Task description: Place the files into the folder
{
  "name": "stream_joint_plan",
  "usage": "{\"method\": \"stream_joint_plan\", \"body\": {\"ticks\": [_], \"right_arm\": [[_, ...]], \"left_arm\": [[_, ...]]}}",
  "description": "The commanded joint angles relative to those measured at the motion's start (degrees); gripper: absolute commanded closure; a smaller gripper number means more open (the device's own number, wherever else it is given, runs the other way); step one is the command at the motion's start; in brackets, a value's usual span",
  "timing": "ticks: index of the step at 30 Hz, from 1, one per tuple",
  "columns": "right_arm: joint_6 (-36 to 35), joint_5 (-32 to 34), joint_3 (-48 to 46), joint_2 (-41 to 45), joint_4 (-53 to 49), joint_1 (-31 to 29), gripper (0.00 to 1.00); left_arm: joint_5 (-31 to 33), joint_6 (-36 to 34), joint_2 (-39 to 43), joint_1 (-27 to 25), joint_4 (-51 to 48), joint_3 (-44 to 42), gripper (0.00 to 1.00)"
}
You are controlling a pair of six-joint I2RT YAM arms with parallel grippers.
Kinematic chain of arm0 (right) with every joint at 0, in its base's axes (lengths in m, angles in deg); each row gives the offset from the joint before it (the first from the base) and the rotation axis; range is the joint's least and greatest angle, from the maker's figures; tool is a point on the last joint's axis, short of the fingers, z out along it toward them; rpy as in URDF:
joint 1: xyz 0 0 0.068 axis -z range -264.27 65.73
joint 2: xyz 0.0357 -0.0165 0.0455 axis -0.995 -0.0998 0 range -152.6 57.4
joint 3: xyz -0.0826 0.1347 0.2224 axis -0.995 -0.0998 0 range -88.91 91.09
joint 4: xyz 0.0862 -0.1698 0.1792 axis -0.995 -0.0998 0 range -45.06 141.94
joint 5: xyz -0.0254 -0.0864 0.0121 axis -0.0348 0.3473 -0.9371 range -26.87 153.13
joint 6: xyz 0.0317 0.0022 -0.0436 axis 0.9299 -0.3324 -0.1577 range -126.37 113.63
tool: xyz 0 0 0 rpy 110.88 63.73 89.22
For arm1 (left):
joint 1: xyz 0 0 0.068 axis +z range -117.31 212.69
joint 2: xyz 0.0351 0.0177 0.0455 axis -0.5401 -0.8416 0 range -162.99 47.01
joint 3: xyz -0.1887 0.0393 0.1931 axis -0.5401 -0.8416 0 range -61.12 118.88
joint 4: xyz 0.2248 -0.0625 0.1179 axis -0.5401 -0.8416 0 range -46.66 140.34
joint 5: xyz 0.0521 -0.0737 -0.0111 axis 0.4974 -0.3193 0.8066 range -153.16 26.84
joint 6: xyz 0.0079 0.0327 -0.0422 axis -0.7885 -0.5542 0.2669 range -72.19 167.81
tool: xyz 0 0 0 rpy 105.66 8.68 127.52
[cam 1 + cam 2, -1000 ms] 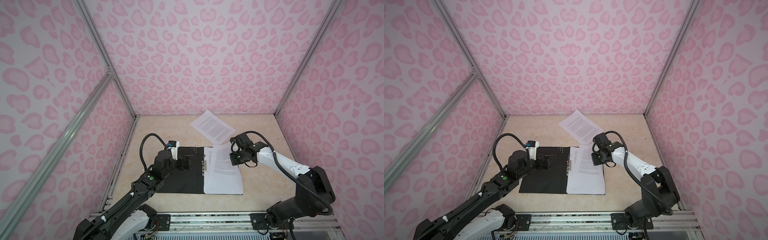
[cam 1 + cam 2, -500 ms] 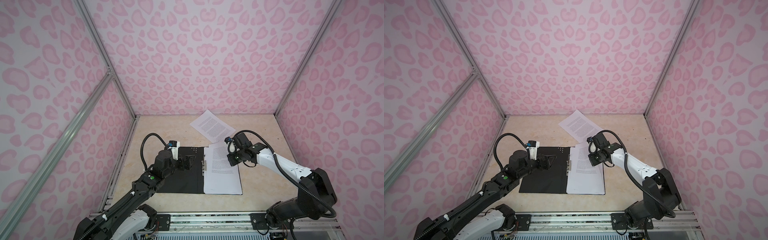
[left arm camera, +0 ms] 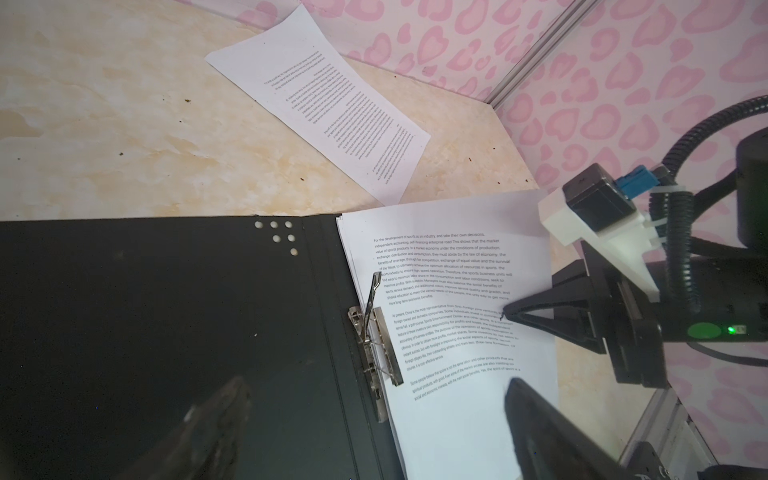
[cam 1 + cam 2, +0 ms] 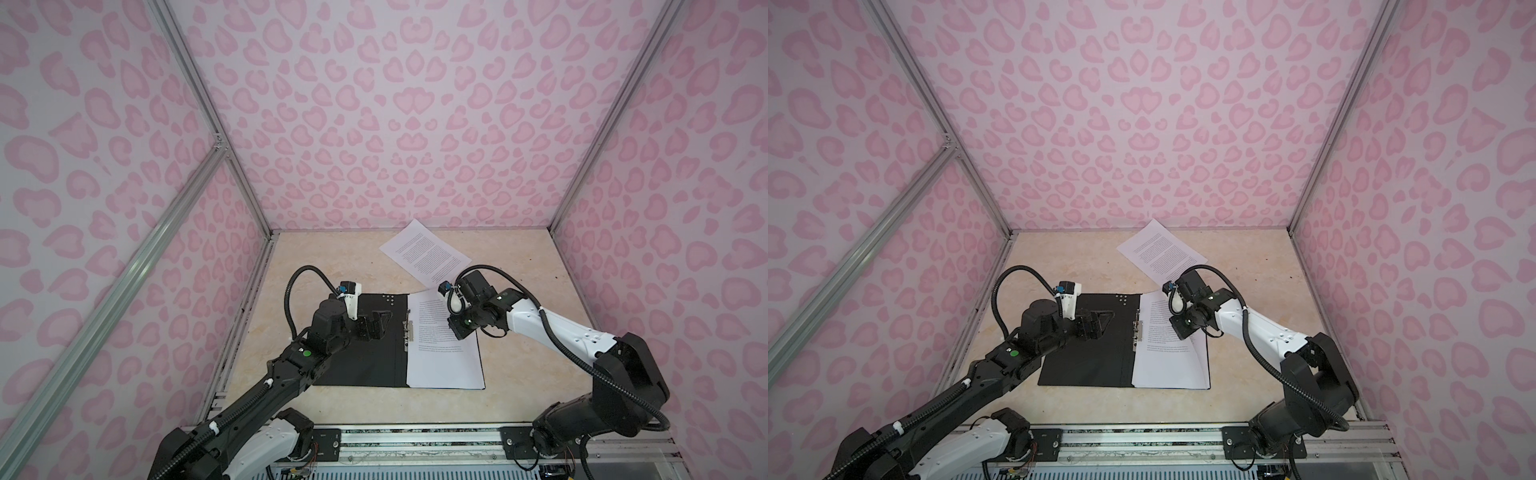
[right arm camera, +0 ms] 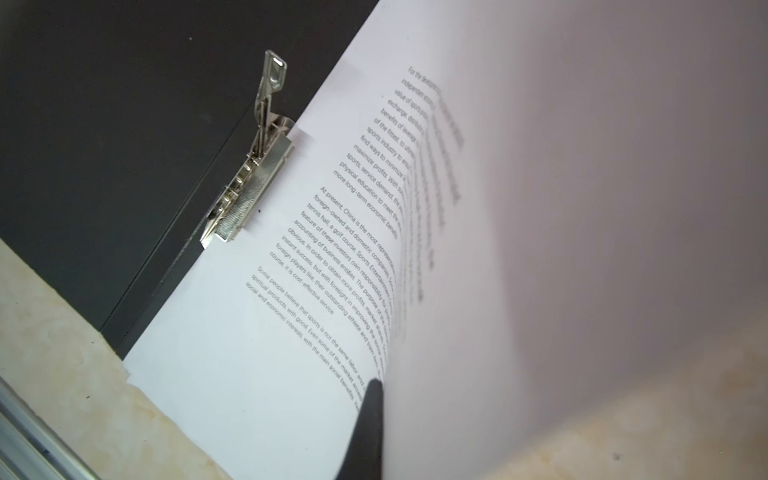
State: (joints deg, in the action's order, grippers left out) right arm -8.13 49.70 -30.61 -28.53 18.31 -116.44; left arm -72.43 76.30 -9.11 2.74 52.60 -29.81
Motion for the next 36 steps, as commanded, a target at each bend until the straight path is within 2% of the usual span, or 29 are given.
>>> {"method": "stream_joint_plan", "body": {"ticks": [1, 19, 36], "right_arm": [[-1.05, -0.6, -0.51, -0.11, 0.87, -0.18, 1.0], [-2.24, 9.5, 2.34, -3.18, -3.99, -0.19, 1.0], [-2.22, 6.21, 1.61, -3.99, -0.98, 0.17, 1.0]], "left_arm": [[-0.65, -0.01, -0.31, 0.07, 2.35, 0.68, 0.02], [-0.65, 0.06, -1.1, 0.07, 2.48, 0.65, 0.02], [-0.82, 0.1, -1.54, 0.07, 2.43, 0.86, 0.02]]}}
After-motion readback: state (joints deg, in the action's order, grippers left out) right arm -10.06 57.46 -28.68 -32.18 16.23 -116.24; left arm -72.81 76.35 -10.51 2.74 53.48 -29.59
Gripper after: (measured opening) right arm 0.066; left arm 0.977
